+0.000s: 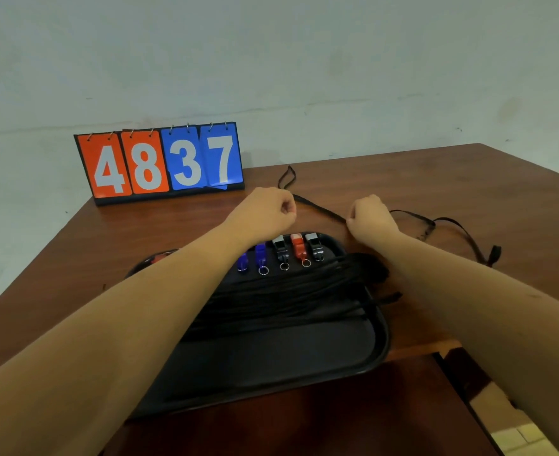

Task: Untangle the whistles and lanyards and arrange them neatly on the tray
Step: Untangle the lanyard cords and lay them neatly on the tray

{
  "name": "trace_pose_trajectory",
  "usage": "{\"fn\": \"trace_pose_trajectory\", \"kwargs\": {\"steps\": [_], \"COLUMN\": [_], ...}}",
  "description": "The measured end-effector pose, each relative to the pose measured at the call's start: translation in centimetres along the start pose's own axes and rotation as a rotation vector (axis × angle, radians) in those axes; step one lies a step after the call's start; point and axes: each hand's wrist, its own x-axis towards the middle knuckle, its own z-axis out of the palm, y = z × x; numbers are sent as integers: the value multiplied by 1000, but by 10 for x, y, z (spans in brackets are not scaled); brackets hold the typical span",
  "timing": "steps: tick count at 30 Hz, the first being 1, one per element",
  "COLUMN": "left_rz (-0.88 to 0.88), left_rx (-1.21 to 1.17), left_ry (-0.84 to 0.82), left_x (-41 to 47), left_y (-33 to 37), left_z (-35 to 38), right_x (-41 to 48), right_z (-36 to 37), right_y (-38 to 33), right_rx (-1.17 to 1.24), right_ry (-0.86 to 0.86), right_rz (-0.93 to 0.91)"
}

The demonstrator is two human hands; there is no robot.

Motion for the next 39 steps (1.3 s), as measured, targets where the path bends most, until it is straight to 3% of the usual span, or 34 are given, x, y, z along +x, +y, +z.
{"fn": "trace_pose_trajectory", "kwargs": {"steps": [4, 8, 11, 13, 16, 18, 21, 24, 27, 30, 33, 36, 39], "left_rz": [-78, -397, -466, -409, -335, -259, -124, 7, 78, 94, 73, 16, -14], "left_rx": [-105, -754, -1143, -1224, -1173, -1087, -1015, -862, -815, -787, -766, -694, -624], "left_ry": [16, -112, -132, -89, 20, 62, -9, -104, -152, -73, 37, 79, 43], "left_x": [2, 2, -4, -9, -19, -29, -50, -70, -85, -100, -111, -125, -142], "left_y": [10, 28, 37, 45, 55, 59, 68, 72, 71, 63, 45, 26, 11], "left_z": [4, -2, -10, -16, -30, -44, -69, -87, -96, -103, -111, -117, -115], "right_x": [-18, -62, -91, -104, -116, -118, -123, -134, -138, -141, -147, -159, -177], "right_z": [-18, -56, -72, -79, -89, -96, -103, -108, -114, -126, -146, -162, -163], "right_y": [-12, -40, -49, -50, -46, -42, -41, -54, -71, -79, -76, -73, -71], "right_rx": [429, 890, 907, 875, 825, 782, 585, 595, 625, 691, 583, 450, 462], "right_ry": [62, -74, -172, -200, -184, -62, 51, -32, 22, 147, 232, 164, -24], "right_rz": [-8, -135, -251, -283, -277, -232, -288, -420, -455, -422, -448, -509, -538]}}
